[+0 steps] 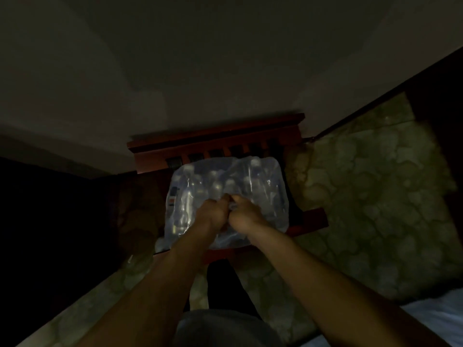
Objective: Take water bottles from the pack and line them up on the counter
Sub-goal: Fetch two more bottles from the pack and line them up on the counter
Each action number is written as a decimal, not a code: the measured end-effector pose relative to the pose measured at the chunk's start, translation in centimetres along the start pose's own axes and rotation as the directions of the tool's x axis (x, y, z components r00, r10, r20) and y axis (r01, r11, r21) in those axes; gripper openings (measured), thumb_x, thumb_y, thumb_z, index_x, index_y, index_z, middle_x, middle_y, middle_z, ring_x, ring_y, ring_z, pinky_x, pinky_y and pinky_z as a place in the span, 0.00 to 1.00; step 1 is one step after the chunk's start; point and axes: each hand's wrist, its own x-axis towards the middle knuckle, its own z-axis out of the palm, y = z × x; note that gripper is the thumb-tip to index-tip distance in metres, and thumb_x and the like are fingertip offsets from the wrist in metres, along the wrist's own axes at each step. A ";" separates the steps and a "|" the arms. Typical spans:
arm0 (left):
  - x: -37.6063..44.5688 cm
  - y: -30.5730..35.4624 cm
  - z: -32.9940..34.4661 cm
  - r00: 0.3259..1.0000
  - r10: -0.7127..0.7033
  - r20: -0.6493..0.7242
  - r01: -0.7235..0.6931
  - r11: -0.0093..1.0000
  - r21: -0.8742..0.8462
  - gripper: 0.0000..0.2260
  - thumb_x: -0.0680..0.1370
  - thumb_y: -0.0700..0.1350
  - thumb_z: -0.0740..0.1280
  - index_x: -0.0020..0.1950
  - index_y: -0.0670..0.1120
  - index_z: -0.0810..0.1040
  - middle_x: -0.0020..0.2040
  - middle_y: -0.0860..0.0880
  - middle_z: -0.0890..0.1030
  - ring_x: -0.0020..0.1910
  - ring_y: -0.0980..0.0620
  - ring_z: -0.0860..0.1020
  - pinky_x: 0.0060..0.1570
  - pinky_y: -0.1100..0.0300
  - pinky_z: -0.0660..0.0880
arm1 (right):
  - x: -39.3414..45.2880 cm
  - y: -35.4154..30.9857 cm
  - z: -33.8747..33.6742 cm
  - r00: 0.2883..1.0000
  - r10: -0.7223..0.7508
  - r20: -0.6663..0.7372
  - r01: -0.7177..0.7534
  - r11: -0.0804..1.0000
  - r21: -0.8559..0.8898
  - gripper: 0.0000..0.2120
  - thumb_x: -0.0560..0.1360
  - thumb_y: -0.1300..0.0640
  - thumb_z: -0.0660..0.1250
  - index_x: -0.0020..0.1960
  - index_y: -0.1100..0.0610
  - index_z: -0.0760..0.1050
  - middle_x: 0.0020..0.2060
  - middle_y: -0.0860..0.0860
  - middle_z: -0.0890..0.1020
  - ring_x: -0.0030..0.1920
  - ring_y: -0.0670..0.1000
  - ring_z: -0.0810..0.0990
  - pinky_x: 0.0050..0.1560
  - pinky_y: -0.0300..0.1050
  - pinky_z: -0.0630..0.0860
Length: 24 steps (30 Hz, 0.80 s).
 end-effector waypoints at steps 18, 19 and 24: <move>-3.9 0.2 -9.0 0.989 -0.042 0.144 0.042 0.999 0.004 0.18 0.77 0.53 0.68 0.50 0.38 0.82 0.41 0.43 0.83 0.33 0.50 0.80 0.35 0.61 0.73 | 0.7 -2.4 -1.6 0.988 0.125 0.093 -0.129 0.991 0.041 0.10 0.79 0.63 0.59 0.49 0.64 0.78 0.46 0.58 0.80 0.51 0.57 0.79 0.57 0.50 0.76; -4.1 0.0 -9.2 0.989 -0.032 0.147 0.030 0.999 0.015 0.19 0.77 0.54 0.68 0.53 0.37 0.82 0.43 0.42 0.83 0.34 0.50 0.80 0.35 0.61 0.73 | 1.6 -1.7 -0.4 0.989 0.122 0.086 -0.119 0.992 -0.038 0.10 0.80 0.61 0.58 0.50 0.64 0.77 0.45 0.58 0.78 0.52 0.58 0.78 0.57 0.51 0.75; -5.3 -1.2 -9.5 0.990 -0.031 0.135 0.023 0.998 0.064 0.20 0.76 0.56 0.68 0.54 0.39 0.84 0.48 0.44 0.86 0.46 0.47 0.83 0.47 0.56 0.76 | 4.3 0.9 3.0 0.996 0.043 0.080 -0.035 0.994 -0.103 0.22 0.80 0.60 0.61 0.73 0.63 0.64 0.70 0.61 0.70 0.69 0.60 0.70 0.67 0.48 0.67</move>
